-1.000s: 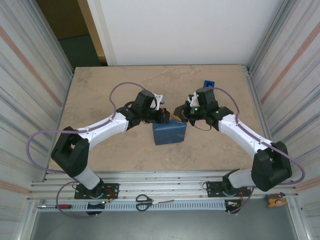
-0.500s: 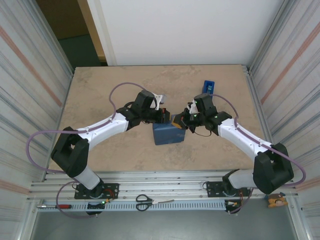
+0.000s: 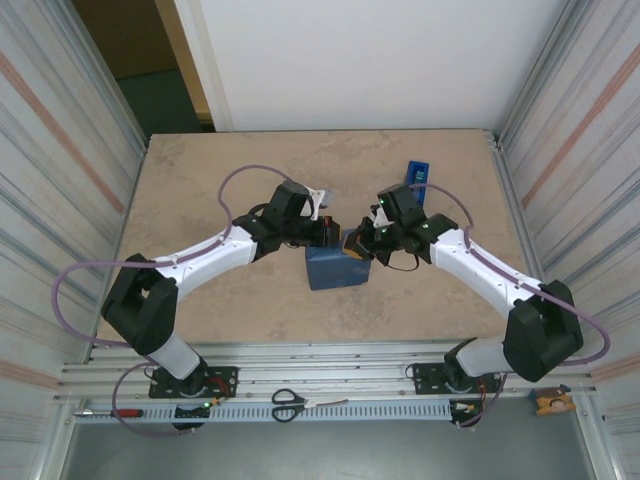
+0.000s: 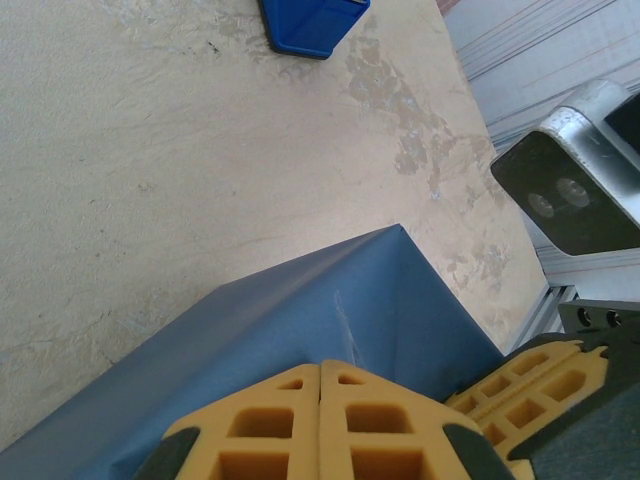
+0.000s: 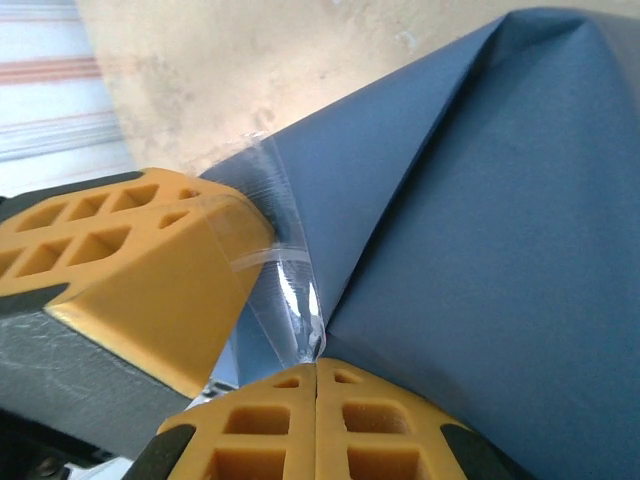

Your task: Wrap the gift box in paper

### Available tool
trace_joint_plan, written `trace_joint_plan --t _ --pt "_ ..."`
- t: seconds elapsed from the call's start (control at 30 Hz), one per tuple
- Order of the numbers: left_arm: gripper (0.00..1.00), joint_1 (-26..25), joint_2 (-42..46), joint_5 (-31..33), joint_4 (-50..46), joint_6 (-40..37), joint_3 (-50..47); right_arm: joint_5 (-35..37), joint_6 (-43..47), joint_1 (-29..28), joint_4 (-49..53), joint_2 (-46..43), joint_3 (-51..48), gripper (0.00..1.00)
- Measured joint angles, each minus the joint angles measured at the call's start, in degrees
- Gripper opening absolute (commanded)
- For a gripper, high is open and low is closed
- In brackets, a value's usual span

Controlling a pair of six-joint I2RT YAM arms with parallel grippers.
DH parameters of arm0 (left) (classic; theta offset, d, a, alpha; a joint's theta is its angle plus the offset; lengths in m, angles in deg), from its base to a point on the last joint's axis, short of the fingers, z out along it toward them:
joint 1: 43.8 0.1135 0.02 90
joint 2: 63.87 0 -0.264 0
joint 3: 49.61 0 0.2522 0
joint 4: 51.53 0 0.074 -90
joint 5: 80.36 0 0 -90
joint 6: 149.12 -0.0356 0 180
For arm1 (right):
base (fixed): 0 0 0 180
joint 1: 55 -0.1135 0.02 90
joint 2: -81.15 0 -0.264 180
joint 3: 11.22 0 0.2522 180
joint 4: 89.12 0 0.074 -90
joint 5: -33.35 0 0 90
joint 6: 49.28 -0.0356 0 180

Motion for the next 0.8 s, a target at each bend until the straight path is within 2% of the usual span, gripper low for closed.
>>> trace_joint_plan --t 0.3,0.8 --pt "0.0 0.0 0.1 0.0 -1.0 -0.1 0.7 5.1 3.8 -2.3 7.0 3.0 5.5 0.0" --pt "0.04 1.1 0.3 -2.9 -3.2 0.0 1.3 5.5 5.0 -2.5 8.2 3.9 6.3 0.0"
